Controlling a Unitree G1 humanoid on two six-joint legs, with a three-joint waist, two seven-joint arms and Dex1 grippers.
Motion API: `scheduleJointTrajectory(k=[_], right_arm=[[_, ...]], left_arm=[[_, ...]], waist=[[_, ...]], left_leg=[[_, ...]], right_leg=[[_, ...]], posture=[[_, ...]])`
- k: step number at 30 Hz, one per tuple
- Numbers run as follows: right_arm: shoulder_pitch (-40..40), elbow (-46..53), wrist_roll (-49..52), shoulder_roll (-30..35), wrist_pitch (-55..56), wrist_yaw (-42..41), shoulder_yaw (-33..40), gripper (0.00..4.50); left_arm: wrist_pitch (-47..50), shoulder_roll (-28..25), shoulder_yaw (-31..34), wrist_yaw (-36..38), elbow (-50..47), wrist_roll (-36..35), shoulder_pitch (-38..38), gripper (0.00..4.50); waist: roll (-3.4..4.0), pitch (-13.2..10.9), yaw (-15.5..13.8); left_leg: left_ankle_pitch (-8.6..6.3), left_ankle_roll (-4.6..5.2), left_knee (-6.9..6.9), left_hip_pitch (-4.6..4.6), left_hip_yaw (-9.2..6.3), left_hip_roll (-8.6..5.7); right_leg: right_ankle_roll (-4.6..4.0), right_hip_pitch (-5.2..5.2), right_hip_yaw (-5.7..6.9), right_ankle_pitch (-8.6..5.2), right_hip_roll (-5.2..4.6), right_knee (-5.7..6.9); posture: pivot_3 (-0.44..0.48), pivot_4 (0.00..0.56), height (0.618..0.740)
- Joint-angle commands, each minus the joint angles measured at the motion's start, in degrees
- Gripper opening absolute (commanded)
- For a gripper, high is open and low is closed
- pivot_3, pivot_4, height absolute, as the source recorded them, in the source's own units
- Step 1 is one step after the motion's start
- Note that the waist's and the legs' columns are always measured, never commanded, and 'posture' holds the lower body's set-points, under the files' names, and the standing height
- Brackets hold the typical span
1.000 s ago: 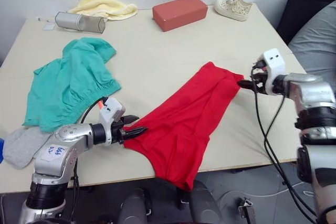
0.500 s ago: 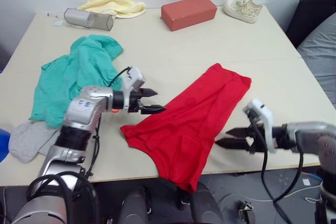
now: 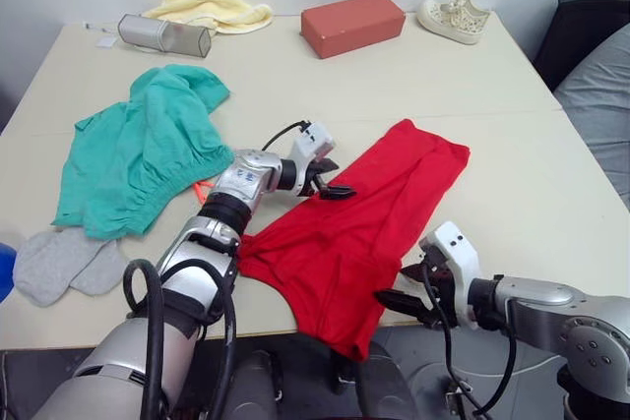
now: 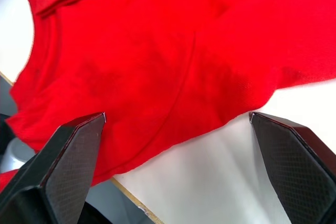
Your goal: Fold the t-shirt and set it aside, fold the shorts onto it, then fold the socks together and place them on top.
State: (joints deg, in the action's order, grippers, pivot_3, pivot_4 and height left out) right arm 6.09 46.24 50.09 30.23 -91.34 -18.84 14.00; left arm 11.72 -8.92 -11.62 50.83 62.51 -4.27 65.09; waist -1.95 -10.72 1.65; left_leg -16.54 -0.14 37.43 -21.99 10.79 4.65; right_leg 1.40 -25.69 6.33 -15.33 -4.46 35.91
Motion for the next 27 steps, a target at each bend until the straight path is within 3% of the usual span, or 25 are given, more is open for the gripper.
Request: scheduleJointTrajectory(k=[1,6,9,12,23,24,27], right_arm=[[-2.26,-0.05,2.88,-0.43,-1.16,3.83,-0.49,4.5],[-4.54,1.53,7.31,-3.59,-1.16,9.14,-1.65,4.5],[-4.79,1.03,6.7,-5.61,-1.16,12.17,-3.37,4.5],[-4.53,0.69,5.48,-5.61,-1.16,15.1,-5.79,3.96],[-2.46,0.4,3.17,-3.76,-1.16,15.26,-8.33,0.33],[-1.94,0.19,3.03,-3.58,-1.16,14.91,-8.06,0.03],[-0.44,-0.42,2.44,-2.15,-1.16,13.26,-7.32,0.03]], left_arm=[[-1.88,1.47,0.63,-1.88,3.68,2.18,2.67,4.47],[-2.34,3.14,1.71,-3.52,6.75,3.44,3.42,4.47],[-2.98,3.81,1.59,-3.36,7.53,4.33,2.99,4.02],[-4.1,4.4,1.94,-4.75,8.14,5.3,2.64,3.3],[-3.84,4.17,5.57,-6.03,7.88,4.88,-0.18,0.0],[-3.98,3.99,5.86,-5.93,7.6,4.79,-0.64,0.0],[-3.85,3.58,7.23,-6.59,6.38,4.32,-1.88,0.0]], waist=[[-0.01,0.01,-0.04],[-0.13,0.09,-0.07],[-0.51,0.33,-0.05],[-0.87,0.65,-0.01],[-1.0,0.76,-0.01],[-0.99,0.76,0.02],[-0.99,0.76,0.07]], left_leg=[[0.01,0.02,0.01,0.0,-0.02,-0.01],[0.03,0.07,0.0,-0.04,-0.18,-0.01],[0.03,0.07,-0.01,-0.05,-0.27,-0.01],[0.03,0.05,0.0,-0.09,-0.54,0.05],[0.03,0.04,-0.08,-0.13,-0.71,0.07],[0.03,0.04,-0.08,-0.13,-0.71,0.07],[0.03,0.04,-0.04,-0.12,-0.73,0.08]], right_leg=[[0.0,0.02,0.01,0.0,-0.01,0.0],[0.0,0.1,0.16,0.0,-0.03,-0.05],[0.0,0.12,0.24,0.0,-0.03,-0.05],[-0.06,0.18,0.38,-0.03,-0.05,-0.05],[-0.14,0.2,0.55,-0.08,-0.06,-0.08],[-0.14,0.2,0.55,-0.08,-0.05,-0.08],[-0.14,0.2,0.54,-0.08,-0.06,-0.04]], posture=[[0.0,0.15,0.74],[0.0,0.15,0.74],[0.0,0.15,0.74],[0.0,0.15,0.74],[0.0,0.15,0.74],[0.0,0.15,0.74],[0.0,0.15,0.74]])
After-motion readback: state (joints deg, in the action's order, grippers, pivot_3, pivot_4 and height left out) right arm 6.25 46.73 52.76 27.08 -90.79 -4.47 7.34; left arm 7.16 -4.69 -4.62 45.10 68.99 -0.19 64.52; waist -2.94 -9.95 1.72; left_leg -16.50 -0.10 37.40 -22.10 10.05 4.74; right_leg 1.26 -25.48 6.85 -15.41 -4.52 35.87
